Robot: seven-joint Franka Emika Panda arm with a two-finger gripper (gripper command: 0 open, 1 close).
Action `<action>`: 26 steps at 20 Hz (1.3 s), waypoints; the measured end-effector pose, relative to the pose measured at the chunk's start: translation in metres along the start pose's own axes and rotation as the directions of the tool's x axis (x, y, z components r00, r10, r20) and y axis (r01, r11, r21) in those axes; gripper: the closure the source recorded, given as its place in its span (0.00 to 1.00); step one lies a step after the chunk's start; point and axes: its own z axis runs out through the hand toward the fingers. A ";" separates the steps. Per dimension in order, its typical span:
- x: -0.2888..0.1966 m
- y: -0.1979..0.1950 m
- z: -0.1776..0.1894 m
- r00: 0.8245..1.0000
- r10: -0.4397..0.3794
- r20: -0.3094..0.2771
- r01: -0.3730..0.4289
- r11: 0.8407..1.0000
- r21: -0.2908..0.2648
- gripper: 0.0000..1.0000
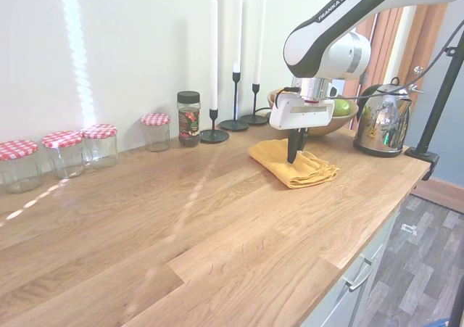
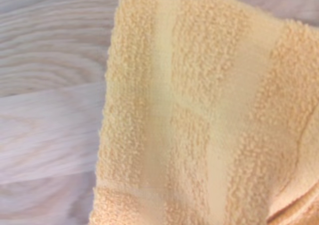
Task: Wipe the counter
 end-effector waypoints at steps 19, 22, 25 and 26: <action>-0.143 -0.130 0.017 0.989 -0.142 -0.032 0.139 0.988 -0.060 1.00; -0.178 -0.153 0.025 0.985 -0.167 -0.042 0.164 0.983 -0.080 1.00; -0.209 -0.176 0.034 0.979 -0.194 -0.061 0.188 0.977 -0.100 1.00; -0.218 -0.183 0.035 0.977 -0.202 -0.071 0.194 0.975 -0.106 1.00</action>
